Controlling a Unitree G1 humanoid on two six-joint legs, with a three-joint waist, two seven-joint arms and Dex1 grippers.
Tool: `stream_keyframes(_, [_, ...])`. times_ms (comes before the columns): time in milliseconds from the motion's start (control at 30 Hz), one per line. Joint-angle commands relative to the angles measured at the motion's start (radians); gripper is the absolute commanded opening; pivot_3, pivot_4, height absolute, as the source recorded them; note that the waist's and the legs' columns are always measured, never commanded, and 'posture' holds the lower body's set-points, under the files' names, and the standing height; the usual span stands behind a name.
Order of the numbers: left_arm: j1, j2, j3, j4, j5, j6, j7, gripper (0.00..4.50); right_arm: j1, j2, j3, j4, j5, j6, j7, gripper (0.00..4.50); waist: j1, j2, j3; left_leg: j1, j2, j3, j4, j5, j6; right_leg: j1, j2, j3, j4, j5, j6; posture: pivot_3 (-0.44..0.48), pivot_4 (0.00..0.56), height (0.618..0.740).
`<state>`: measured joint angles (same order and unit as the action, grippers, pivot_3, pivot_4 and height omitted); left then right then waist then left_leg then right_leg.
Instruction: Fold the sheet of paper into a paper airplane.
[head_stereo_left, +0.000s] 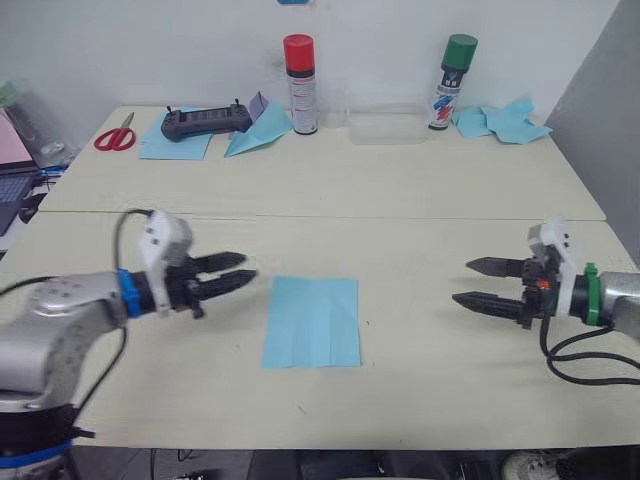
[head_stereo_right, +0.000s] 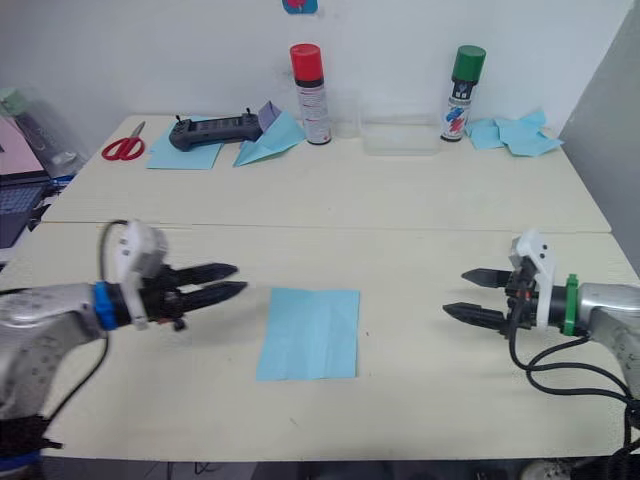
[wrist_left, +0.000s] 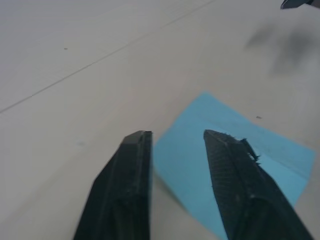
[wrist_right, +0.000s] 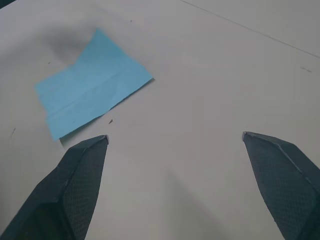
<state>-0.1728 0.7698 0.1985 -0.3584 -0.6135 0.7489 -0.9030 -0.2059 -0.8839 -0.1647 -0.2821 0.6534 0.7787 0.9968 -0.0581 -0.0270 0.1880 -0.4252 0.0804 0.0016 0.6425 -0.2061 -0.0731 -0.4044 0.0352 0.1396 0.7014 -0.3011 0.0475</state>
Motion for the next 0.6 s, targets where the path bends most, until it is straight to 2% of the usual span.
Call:
stream_keyframes(33, [-0.016,-0.046,-0.099,-0.045,0.048,-0.029,0.056,0.64,-0.025,0.028,0.028,-0.031,-0.039,-0.046,-0.041,4.50,0.000,0.000,0.000,0.000,0.000,0.000,0.001,0.000,0.000,0.000,0.000,0.000,0.000,0.000,0.001,0.000,0.150,0.740])
stream_keyframes(100, [-0.013,-0.069,-0.165,-0.031,0.093,-0.060,0.065,0.02,-0.039,0.063,0.054,-0.031,-0.060,-0.062,-0.071,4.50,0.000,0.000,0.000,0.000,-0.001,0.000,0.003,0.000,0.000,0.000,0.000,0.001,0.001,0.001,0.002,0.000,0.150,0.740])
stream_keyframes(333, [0.021,-0.057,-0.309,0.073,0.252,-0.151,0.068,0.02,-0.070,0.171,0.136,-0.046,-0.111,-0.075,-0.158,4.50,-0.001,0.000,0.000,0.000,-0.001,0.000,0.003,0.001,0.001,0.000,0.000,0.002,0.002,0.002,0.003,0.000,0.150,0.740])
stream_keyframes(600, [0.043,-0.059,-0.367,0.194,0.336,-0.236,0.040,0.02,-0.116,0.251,0.232,0.014,-0.215,-0.129,-0.212,4.50,0.000,0.002,-0.008,0.001,-0.001,0.001,0.003,0.001,0.001,0.000,0.000,0.003,0.002,0.001,0.004,0.000,0.150,0.740])
